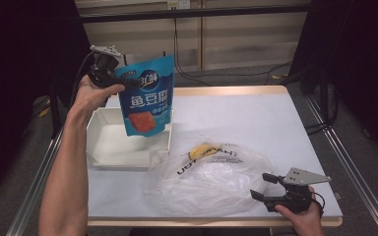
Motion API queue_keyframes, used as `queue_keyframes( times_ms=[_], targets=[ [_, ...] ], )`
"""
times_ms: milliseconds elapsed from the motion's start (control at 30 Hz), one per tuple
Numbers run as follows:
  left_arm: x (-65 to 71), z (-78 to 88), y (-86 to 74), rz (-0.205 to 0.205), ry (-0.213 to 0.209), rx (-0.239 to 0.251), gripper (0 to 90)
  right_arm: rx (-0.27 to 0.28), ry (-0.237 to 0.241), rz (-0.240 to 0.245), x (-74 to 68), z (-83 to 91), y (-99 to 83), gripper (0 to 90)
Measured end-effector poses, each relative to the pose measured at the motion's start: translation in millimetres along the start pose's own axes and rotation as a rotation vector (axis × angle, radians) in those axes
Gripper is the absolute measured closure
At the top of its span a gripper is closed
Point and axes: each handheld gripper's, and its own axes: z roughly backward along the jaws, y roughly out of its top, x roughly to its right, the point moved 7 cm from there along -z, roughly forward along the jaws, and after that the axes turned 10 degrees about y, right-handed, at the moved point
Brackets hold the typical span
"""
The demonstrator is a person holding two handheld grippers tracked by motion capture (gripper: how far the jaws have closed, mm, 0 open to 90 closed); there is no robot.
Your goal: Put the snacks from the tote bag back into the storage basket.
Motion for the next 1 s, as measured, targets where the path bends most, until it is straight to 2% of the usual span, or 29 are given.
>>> queue_keyframes(
  times_ms=[100,167,233,267,367,433,633,767,800,1000],
  targets=[
    [-1.6,-5.3,-2.2,-0.002,-0.010,0.004,90.0,-0.002,-0.003,-0.001,0.4,0.1,-0.3,25.5],
    [-2.1,-7.1,-2.4,-0.021,0.004,0.016,90.0,-0.003,-0.002,-0.001,0.3,0.6,-0.4,25.6],
    [0.3,-8.5,-2.9,-0.007,-0.010,0.033,90.0,-0.002,-0.003,-0.002,1.1,0.8,-0.7,25.6],
    [-1.4,-9.1,-4.4,-0.015,0.011,0.032,90.0,-0.004,-0.005,-0.005,1.2,1.0,-1.0,25.6],
    [-5.8,-10.5,-9.7,0.017,0.004,0.040,90.0,0.000,-0.003,-0.005,0.6,1.5,-0.6,25.7],
    [-7.9,-12.4,-14.0,0.030,0.008,0.033,90.0,-0.003,-0.003,-0.005,0.3,1.3,-1.0,25.7],
    [-8.1,-21.5,-23.6,0.028,-0.012,0.024,90.0,-0.010,0.002,-0.005,0.9,-1.3,-1.2,25.6],
    [-7.2,-26.0,-23.9,0.019,-0.014,0.019,90.0,-0.013,0.003,-0.006,1.6,-1.6,-1.7,25.6],
    [-6.3,-27.8,-22.9,0.027,-0.017,0.020,90.0,-0.011,0.004,-0.005,1.8,-1.6,-1.6,25.6],
    [-7.3,-33.8,-21.4,0.011,0.007,-0.004,90.0,-0.019,0.010,-0.001,1.4,-2.2,-2.2,25.4]
  ],
)
